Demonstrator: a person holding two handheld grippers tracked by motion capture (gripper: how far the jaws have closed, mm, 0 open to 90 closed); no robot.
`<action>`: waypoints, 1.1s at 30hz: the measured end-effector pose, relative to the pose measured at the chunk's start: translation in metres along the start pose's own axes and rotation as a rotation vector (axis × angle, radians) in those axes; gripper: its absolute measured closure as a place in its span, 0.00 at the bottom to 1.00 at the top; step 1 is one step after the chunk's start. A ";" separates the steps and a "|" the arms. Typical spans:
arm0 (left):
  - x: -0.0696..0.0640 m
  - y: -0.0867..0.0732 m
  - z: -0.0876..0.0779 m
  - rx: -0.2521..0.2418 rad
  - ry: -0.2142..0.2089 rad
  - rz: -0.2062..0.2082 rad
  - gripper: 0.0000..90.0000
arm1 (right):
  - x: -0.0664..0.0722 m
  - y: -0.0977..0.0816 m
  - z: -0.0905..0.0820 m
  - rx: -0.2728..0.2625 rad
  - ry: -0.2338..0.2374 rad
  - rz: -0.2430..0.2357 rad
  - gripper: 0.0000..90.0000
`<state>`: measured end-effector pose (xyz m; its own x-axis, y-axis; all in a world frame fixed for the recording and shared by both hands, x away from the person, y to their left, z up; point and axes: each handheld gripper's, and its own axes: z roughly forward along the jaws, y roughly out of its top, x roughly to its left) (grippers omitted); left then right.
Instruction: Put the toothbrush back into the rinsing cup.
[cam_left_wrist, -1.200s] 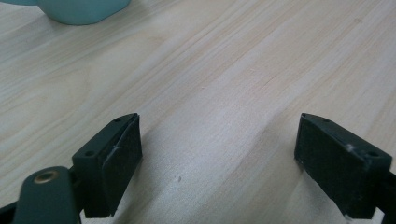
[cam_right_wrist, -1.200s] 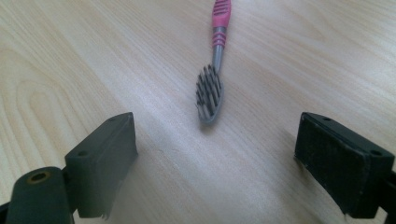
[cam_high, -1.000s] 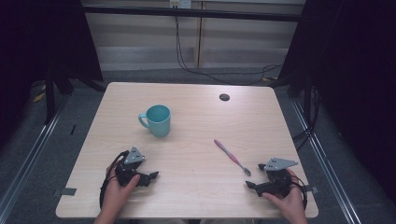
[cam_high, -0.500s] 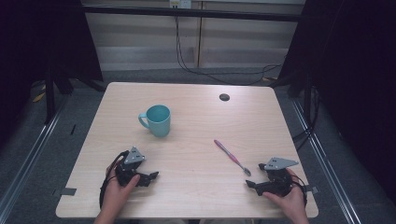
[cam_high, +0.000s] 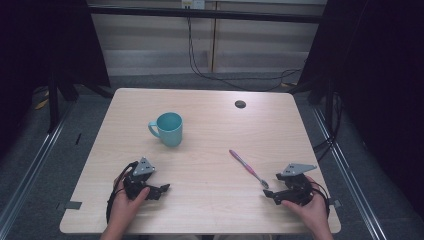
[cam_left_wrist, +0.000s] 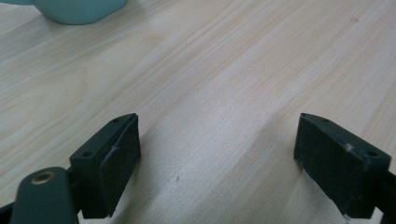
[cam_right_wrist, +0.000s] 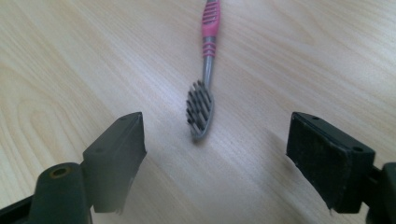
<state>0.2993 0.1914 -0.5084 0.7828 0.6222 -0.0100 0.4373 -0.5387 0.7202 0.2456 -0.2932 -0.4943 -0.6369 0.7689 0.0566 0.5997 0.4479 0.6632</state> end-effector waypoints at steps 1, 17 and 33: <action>0.000 0.000 0.000 0.000 0.000 0.000 0.16 | 0.000 0.002 -0.001 0.006 -0.005 0.007 0.22; -0.001 0.000 0.000 -0.002 -0.003 -0.007 0.16 | 0.005 0.039 0.006 0.086 0.001 -0.048 0.25; -0.001 0.000 0.000 -0.001 -0.004 -0.007 0.16 | 0.006 0.067 0.020 0.185 0.014 -0.082 0.28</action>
<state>0.2989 0.1910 -0.5086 0.7815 0.6236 -0.0172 0.4420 -0.5340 0.7207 0.2918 -0.2493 -0.4642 -0.6933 0.7204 0.0192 0.6233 0.5861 0.5177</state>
